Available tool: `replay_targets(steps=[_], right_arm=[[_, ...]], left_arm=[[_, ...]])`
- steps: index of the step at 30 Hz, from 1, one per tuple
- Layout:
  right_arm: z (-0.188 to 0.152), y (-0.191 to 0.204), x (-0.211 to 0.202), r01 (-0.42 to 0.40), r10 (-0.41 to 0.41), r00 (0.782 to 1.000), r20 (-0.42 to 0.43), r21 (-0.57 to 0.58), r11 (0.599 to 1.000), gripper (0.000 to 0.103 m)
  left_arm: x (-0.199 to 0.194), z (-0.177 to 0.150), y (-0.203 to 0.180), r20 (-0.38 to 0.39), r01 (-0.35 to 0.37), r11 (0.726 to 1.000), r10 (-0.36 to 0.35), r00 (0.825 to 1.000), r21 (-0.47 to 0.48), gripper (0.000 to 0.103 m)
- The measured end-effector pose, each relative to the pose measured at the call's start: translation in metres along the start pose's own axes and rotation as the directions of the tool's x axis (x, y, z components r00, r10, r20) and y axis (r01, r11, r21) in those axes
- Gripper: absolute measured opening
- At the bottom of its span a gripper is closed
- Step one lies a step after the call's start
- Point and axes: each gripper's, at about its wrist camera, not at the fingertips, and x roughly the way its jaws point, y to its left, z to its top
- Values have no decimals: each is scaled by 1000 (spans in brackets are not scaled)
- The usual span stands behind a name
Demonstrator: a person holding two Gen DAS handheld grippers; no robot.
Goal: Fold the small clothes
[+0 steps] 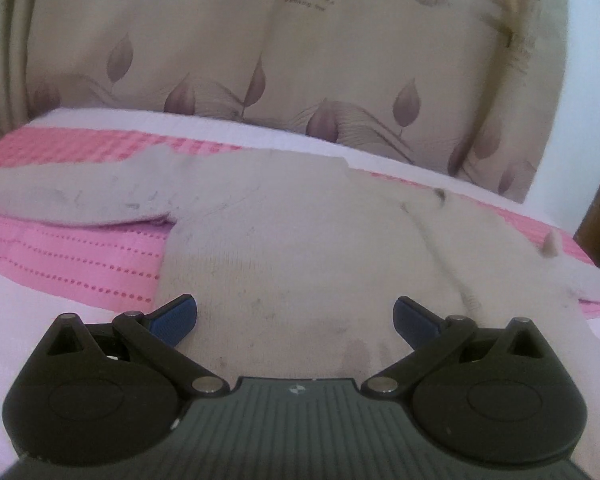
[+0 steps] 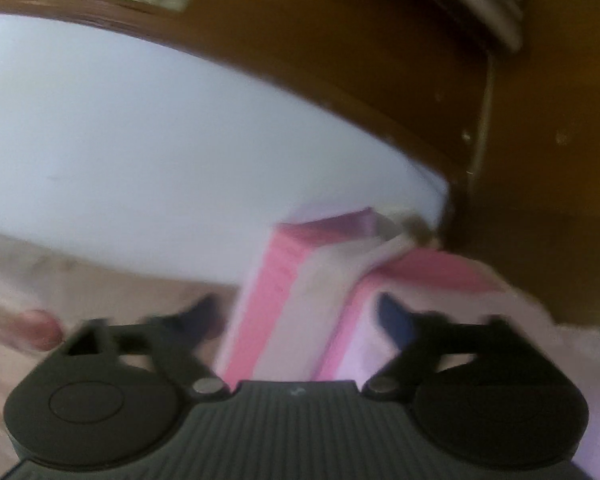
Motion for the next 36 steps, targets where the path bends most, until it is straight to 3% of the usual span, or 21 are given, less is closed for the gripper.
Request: replay_targets(steps=[3, 6, 8, 11, 14, 17, 20, 22, 23, 25, 26, 27, 30, 36], right_arm=[[10, -12, 40, 55, -54, 997, -46, 40, 998, 41], [18, -31, 62, -21, 30, 998, -51, 179, 984, 41], [31, -51, 62, 1, 13, 999, -48, 272, 962, 46], [32, -57, 67, 20, 0, 998, -66, 299, 954, 47], [26, -58, 45, 12, -16, 1000, 11, 299, 954, 53], [30, -70, 52, 7, 18, 997, -71, 335, 942, 54], [36, -74, 66, -1, 28, 997, -73, 351, 936, 54], [35, -73, 85, -48, 86, 993, -86, 367, 929, 54], [36, -70, 91, -21, 54, 995, -84, 353, 935, 54], [35, -65, 105, -2, 29, 996, -79, 324, 946, 43], [34, -59, 107, 5, 13, 998, -60, 283, 959, 22], [35, -54, 105, 5, 4, 999, -36, 239, 971, 9], [33, -33, 89, -42, 40, 999, 18, 151, 988, 8], [25, 35, 53, -144, 144, 989, 23, 27, 989, 8]], left_arm=[[2, 1, 0, -12, -6, 1000, 6, 1000, -6, 103], [4, 1, -3, -24, -21, 1000, 21, 999, 11, 103], [5, 0, -6, -29, -34, 999, 35, 999, 29, 103], [6, -1, -9, -35, -47, 998, 49, 998, 50, 103], [6, -2, -9, -38, -50, 997, 52, 998, 52, 103], [7, -2, -10, -43, -55, 997, 57, 997, 57, 103], [8, -2, -12, -47, -59, 996, 63, 997, 70, 103], [8, -2, -12, -47, -57, 996, 61, 997, 73, 103], [8, -2, -11, -46, -53, 996, 57, 997, 72, 103], [8, -2, -10, -42, -33, 997, 36, 998, 68, 103], [8, -2, -10, -39, -28, 997, 30, 999, 66, 103], [7, -2, -10, -35, -22, 998, 24, 999, 61, 103], [7, -3, -9, -26, 3, 999, -2, 1000, 47, 103], [5, -2, -2, -11, 32, 999, -32, 999, -4, 103]])
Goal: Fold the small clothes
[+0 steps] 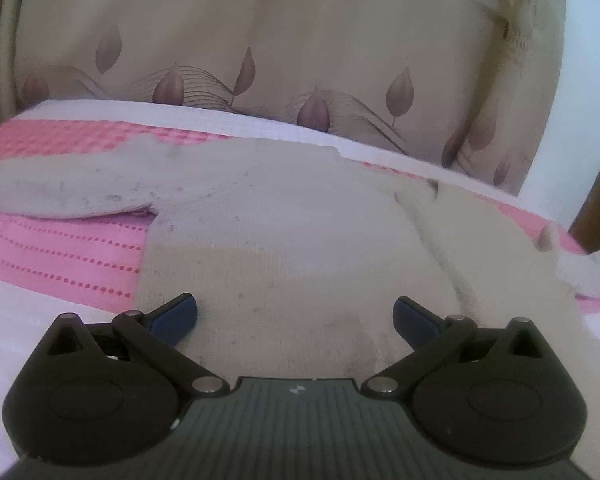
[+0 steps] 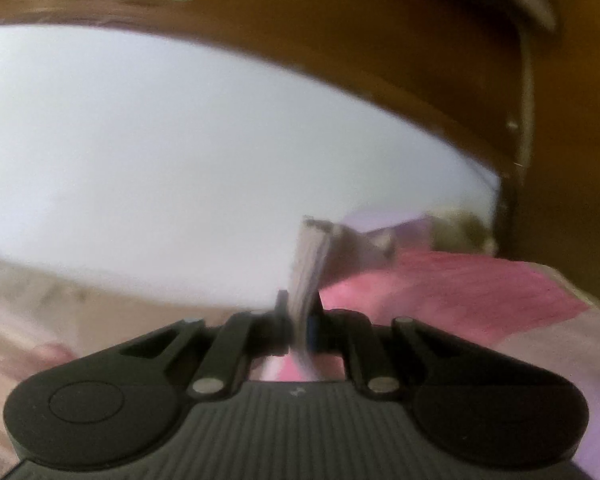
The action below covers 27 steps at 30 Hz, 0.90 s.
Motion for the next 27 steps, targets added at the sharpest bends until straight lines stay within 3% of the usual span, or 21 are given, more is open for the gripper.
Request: replay_targets(steps=[6, 13, 16, 20, 27], right_arm=[[-32, 83, -10, -114, 112, 993, -35, -51, 992, 8], [-123, 163, 22, -239, 225, 961, -160, -74, 968, 8], [-174, 186, 40, -288, 268, 935, -230, -56, 956, 8], [-249, 203, 60, -322, 290, 896, -336, -42, 946, 8], [-381, 197, 111, -281, 248, 828, -502, 11, 960, 8]], left_arm=[[-4, 1, 12, 32, 14, 996, -12, 999, -86, 103], [-11, 0, 27, 80, 17, 984, -3, 997, -175, 103], [-13, -1, 37, 104, 54, 972, -31, 994, -227, 103], [-14, 0, 36, 109, 55, 973, -31, 994, -226, 103], [-17, -4, 50, 146, 108, 949, -67, 987, -295, 103]])
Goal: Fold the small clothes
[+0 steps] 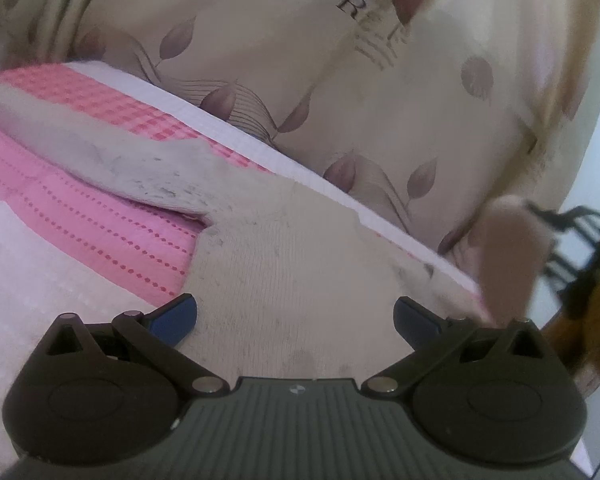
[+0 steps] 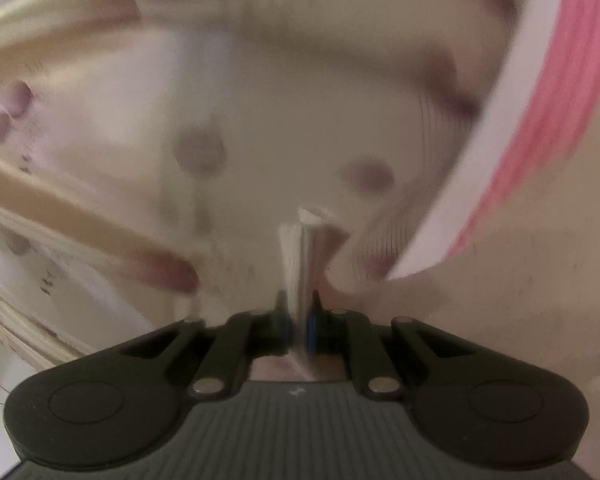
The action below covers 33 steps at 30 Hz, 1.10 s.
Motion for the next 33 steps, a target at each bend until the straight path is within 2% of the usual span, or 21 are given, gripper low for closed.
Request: replay_targets(steps=[4, 9, 13, 15, 17, 19, 23, 25, 27, 28, 30, 31, 32, 33], right_arm=[[-43, -7, 46, 27, -27, 997, -72, -10, 1000, 8], [-94, -5, 84, 78, -101, 979, -179, -130, 988, 8], [-120, -6, 108, 114, -167, 962, -215, -240, 964, 8], [-130, -6, 120, 136, -207, 950, -235, -286, 949, 9], [-141, -6, 126, 160, -262, 933, -248, -366, 917, 11], [-154, -11, 130, 163, -297, 909, -292, -406, 899, 11], [-172, -14, 134, 128, -332, 868, -370, -478, 869, 27], [-171, -11, 127, 97, -304, 873, -381, -475, 875, 37], [-165, -5, 113, 38, -229, 893, -388, -442, 896, 70], [-162, -2, 109, 20, -198, 899, -389, -417, 909, 75], [-157, 3, 92, -17, -144, 912, -385, -387, 922, 77], [-156, 7, 83, -21, -148, 913, -380, -407, 913, 77], [-159, 12, 79, 7, -194, 912, -361, -460, 888, 76], [-164, 17, 75, 66, -281, 905, -319, -547, 834, 77]], left_arm=[[-2, 0, 2, 12, -1, 1000, 1, 1000, -13, 103], [-3, 2, 14, 29, -33, 995, 36, 999, -94, 103], [-5, 4, 23, 47, -21, 990, 28, 998, -141, 103], [-5, 5, 22, 44, -26, 991, 32, 998, -132, 103], [-6, 5, 23, 46, -21, 990, 28, 999, -138, 103], [-7, 5, 25, 51, -21, 989, 28, 998, -146, 103], [-6, 5, 26, 55, -25, 988, 33, 998, -151, 103], [-6, 5, 26, 56, -27, 988, 35, 998, -151, 103], [-7, 5, 26, 54, -29, 989, 38, 998, -147, 103], [-7, 5, 25, 54, -30, 989, 38, 998, -145, 103], [-7, 5, 25, 52, -31, 989, 38, 998, -143, 103], [-7, 5, 26, 52, -29, 989, 37, 998, -144, 103], [-7, 6, 27, 51, -24, 989, 32, 998, -147, 103], [-7, 6, 28, 49, -18, 988, 26, 998, -152, 103]])
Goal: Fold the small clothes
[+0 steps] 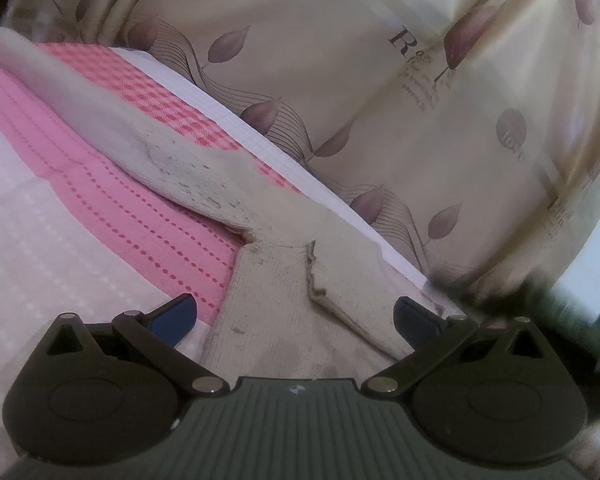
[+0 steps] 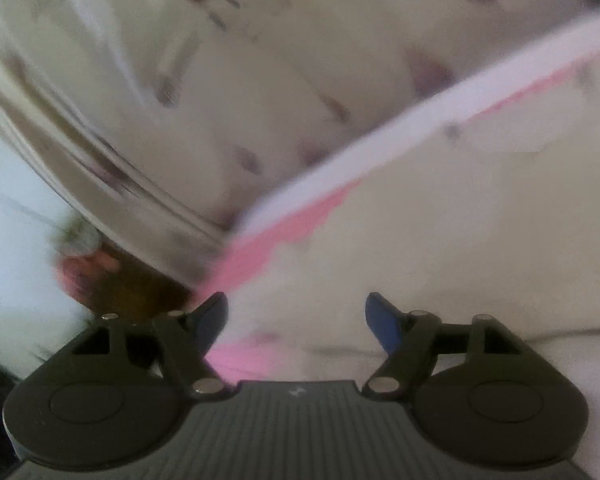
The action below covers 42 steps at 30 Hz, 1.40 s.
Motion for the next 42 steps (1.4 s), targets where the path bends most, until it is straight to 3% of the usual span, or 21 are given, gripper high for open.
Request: replay_targets(steps=[2, 5, 7, 10, 11, 13, 18, 22, 26, 30, 36, 37, 38, 39, 40, 42], right_arm=[[-10, 13, -1, 167, -168, 986, 4, -162, 973, 77], [-30, 21, -1, 318, -326, 945, 33, -326, 890, 75], [-41, 24, -1, 352, -358, 932, 57, -379, 856, 77], [-51, 32, 7, 380, -401, 915, 49, -440, 813, 94], [-53, 35, 11, 381, -415, 909, 26, -456, 805, 101], [-58, 39, 15, 392, -443, 896, 16, -495, 775, 103], [-57, 34, 8, 361, -406, 914, 7, -475, 803, 103], [-56, 30, 5, 342, -371, 928, 19, -435, 833, 103], [-54, 29, 4, 329, -350, 936, 27, -411, 850, 103], [-52, 25, 1, 314, -327, 944, 32, -384, 868, 103], [-52, 23, 0, 306, -316, 948, 34, -368, 878, 103], [-51, 23, 0, 305, -315, 948, 34, -367, 879, 103], [-51, 23, 0, 305, -314, 949, 35, -366, 879, 103], [-51, 22, -1, 304, -314, 949, 34, -365, 880, 103], [-51, 22, -1, 304, -314, 949, 34, -365, 880, 103], [-51, 22, -1, 304, -313, 949, 34, -365, 880, 103]], left_arm=[[0, 2, 2, -6, 14, 1000, -14, 1000, -10, 103], [-2, 8, 6, -45, 48, 999, -49, 998, -21, 103], [-9, 15, 9, -46, 38, 999, -38, 998, -4, 103], [-28, 34, 23, -42, 33, 999, -32, 999, 17, 103], [-34, 41, 29, -43, 19, 1000, -18, 999, 24, 103], [-45, 59, 45, -44, -32, 999, 34, 998, 36, 103], [-77, 120, 106, 7, -149, 989, 149, 989, 1, 103], [-93, 178, 171, 19, -195, 968, 201, 979, -159, 101], [-99, 223, 241, 29, -230, 910, 255, 966, -346, 97], [-85, 244, 298, -26, -240, 841, 260, 965, -484, 92], [-41, 249, 336, -107, -203, 797, 173, 979, -569, 90], [-40, 245, 338, -91, -193, 793, 172, 981, -577, 85], [-38, 245, 339, -62, -184, 793, 182, 981, -581, 54], [-38, 246, 336, -54, -206, 795, 215, 975, -570, 9], [-36, 248, 333, -53, -231, 797, 244, 968, -558, 11], [-44, 258, 310, 14, -242, 836, 286, 958, -493, 11]])
